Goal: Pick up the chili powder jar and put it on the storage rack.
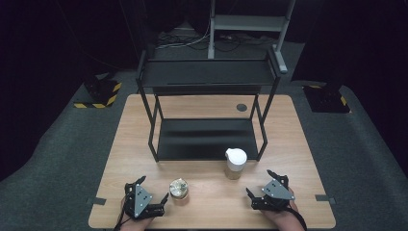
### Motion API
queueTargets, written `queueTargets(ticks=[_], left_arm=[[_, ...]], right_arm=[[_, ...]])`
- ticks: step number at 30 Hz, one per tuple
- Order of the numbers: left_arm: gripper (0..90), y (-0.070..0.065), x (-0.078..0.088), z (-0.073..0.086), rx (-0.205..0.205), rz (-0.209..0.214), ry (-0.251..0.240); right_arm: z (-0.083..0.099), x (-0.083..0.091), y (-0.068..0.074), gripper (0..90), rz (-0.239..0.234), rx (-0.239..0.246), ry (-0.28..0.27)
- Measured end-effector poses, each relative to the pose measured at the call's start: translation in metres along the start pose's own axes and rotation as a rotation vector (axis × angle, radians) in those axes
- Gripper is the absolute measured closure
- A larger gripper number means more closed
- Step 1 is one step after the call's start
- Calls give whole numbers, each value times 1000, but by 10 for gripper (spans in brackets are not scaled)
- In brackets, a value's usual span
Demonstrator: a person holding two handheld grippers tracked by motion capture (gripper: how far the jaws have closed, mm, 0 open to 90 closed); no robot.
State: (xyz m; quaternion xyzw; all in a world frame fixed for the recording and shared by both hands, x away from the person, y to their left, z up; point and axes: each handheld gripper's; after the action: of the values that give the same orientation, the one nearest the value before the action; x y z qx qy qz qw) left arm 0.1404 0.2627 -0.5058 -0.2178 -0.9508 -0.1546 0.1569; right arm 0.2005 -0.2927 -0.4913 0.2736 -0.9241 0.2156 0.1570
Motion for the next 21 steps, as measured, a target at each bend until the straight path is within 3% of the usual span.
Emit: queueTargets(ticks=[6, 12, 21], left_arm=[[6, 7, 1, 2, 58, 5, -10], [6, 6, 1, 2, 55, 1, -10], [6, 4, 2, 3, 42, -3, -13]], right_arm=[[1, 0, -1, 0, 1, -15, -5], [-1, 0, 1, 0, 8, 1, 3], [0, 0, -2, 0, -5, -15, 1]])
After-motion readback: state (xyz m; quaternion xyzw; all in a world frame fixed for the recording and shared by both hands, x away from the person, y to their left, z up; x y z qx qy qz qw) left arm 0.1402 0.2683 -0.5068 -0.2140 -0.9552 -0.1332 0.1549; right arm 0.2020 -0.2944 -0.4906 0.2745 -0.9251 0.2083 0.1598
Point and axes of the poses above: each handheld gripper's, and its own axes: x roughly backward along the jaws, z roughly out of its underside, y roughly to its left, and after that the axes turned 1 degree about z, right-handed
